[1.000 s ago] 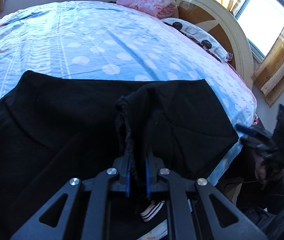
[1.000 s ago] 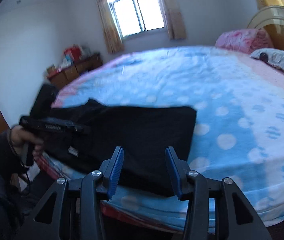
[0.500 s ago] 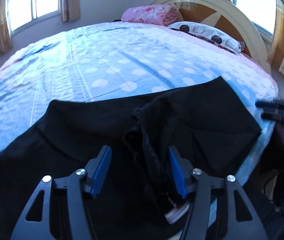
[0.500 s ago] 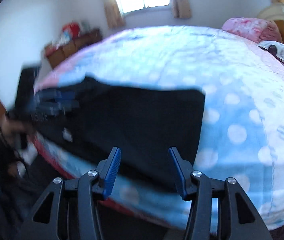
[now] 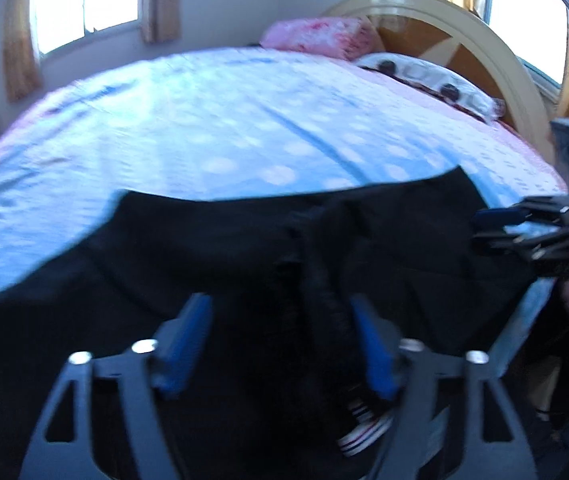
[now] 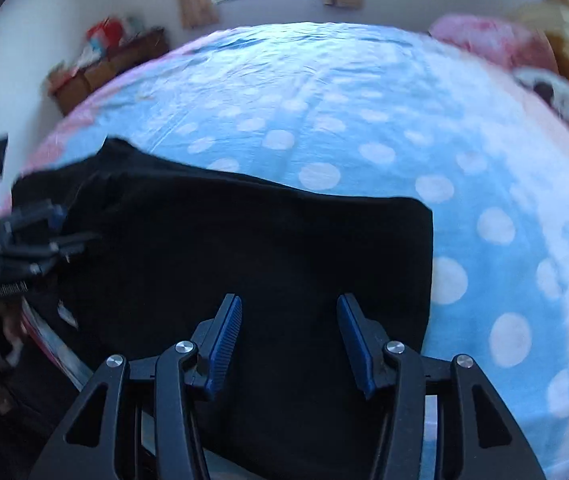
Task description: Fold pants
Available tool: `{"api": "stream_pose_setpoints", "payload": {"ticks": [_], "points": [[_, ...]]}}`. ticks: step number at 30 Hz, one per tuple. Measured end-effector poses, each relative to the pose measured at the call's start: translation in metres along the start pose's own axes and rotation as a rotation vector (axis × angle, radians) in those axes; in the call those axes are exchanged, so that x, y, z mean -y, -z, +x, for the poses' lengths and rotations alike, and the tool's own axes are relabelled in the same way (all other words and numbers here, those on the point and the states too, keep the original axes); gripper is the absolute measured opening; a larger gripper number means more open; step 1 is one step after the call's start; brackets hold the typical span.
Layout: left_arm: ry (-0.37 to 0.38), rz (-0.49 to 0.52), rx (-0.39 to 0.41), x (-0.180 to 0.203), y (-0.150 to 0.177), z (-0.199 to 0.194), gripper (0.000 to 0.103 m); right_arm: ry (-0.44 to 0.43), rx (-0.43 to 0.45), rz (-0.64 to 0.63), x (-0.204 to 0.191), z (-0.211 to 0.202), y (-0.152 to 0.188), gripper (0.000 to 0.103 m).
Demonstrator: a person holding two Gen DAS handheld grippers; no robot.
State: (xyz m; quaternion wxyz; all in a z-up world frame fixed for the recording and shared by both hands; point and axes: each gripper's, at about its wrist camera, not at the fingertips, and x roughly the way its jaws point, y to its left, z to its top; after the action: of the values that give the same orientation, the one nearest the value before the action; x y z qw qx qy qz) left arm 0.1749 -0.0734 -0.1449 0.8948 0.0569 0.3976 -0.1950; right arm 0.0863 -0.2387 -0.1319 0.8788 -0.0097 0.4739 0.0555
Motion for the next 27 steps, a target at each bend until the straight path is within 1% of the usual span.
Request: {"api": "stream_pose_setpoints", "payload": {"ticks": [1, 2, 4, 5, 6, 7, 9, 10, 11, 13, 16, 17, 19, 20, 21, 22, 23, 24, 25, 26, 27], "points": [[-0.02, 0.005, 0.012, -0.005, 0.003, -0.004, 0.084, -0.008, 0.009, 0.006, 0.0, -0.004, -0.003, 0.052], [-0.049, 0.009, 0.024, -0.014, 0.007, -0.009, 0.089, -0.044, 0.036, 0.028, 0.0, -0.014, -0.01, 0.052], [-0.11, 0.003, 0.037, -0.03, 0.013, -0.017, 0.09, -0.115, 0.073, 0.063, 0.001, -0.025, -0.022, 0.052], [-0.149, -0.007, 0.045, -0.041, 0.017, -0.022, 0.09, -0.169, 0.089, 0.082, -0.001, -0.027, -0.035, 0.052], [-0.169, -0.016, 0.05, -0.048, 0.02, -0.026, 0.09, -0.229, 0.094, 0.095, -0.007, -0.024, -0.049, 0.052], [-0.197, -0.032, 0.062, -0.06, 0.023, -0.031, 0.09, -0.268, 0.094, 0.101, -0.013, -0.021, -0.06, 0.052], [-0.231, -0.062, 0.078, -0.077, 0.028, -0.039, 0.09, -0.381, 0.089, 0.11, -0.034, -0.006, -0.088, 0.052], [-0.265, -0.087, 0.084, -0.089, 0.032, -0.044, 0.091, -0.426, 0.083, 0.107, -0.045, 0.003, -0.101, 0.052], [-0.277, -0.1, 0.086, -0.094, 0.033, -0.045, 0.092, -0.453, 0.075, 0.101, -0.057, 0.012, -0.114, 0.052], [-0.289, -0.13, 0.087, -0.109, 0.039, -0.049, 0.092, -0.492, 0.03, 0.11, -0.079, 0.035, -0.138, 0.052], [-0.336, -0.151, 0.082, -0.126, 0.048, -0.05, 0.094, -0.588, -0.098, 0.171, -0.106, 0.084, -0.168, 0.052], [-0.338, -0.161, 0.081, -0.131, 0.05, -0.049, 0.094, -0.604, -0.12, 0.18, -0.113, 0.094, -0.173, 0.052], [-0.33, -0.192, 0.08, -0.142, 0.054, -0.048, 0.094, -0.614, -0.2, 0.198, -0.125, 0.125, -0.183, 0.052], [-0.326, -0.203, 0.072, -0.147, 0.056, -0.044, 0.094, -0.608, -0.225, 0.206, -0.13, 0.133, -0.184, 0.052], [-0.323, -0.206, 0.065, -0.149, 0.058, -0.041, 0.094, -0.61, -0.268, 0.211, -0.137, 0.145, -0.185, 0.052], [-0.318, -0.205, 0.059, -0.151, 0.06, -0.039, 0.095, -0.626, -0.307, 0.218, -0.142, 0.154, -0.184, 0.042], [-0.317, -0.201, 0.053, -0.151, 0.062, -0.037, 0.097, -0.633, -0.326, 0.224, -0.146, 0.16, -0.181, 0.034], [-0.315, -0.199, 0.053, -0.151, 0.064, -0.035, 0.099, -0.606, -0.332, 0.22, -0.147, 0.164, -0.18, 0.022], [-0.31, -0.197, 0.057, -0.151, 0.065, -0.034, 0.1, -0.577, -0.32, 0.211, -0.148, 0.164, -0.18, 0.006], [-0.306, -0.195, 0.055, -0.15, 0.066, -0.032, 0.103, -0.565, -0.305, 0.212, -0.146, 0.165, -0.18, 0.005], [-0.306, -0.191, 0.051, -0.149, 0.067, -0.029, 0.103, -0.558, -0.289, 0.227, -0.141, 0.166, -0.181, 0.003]]}}
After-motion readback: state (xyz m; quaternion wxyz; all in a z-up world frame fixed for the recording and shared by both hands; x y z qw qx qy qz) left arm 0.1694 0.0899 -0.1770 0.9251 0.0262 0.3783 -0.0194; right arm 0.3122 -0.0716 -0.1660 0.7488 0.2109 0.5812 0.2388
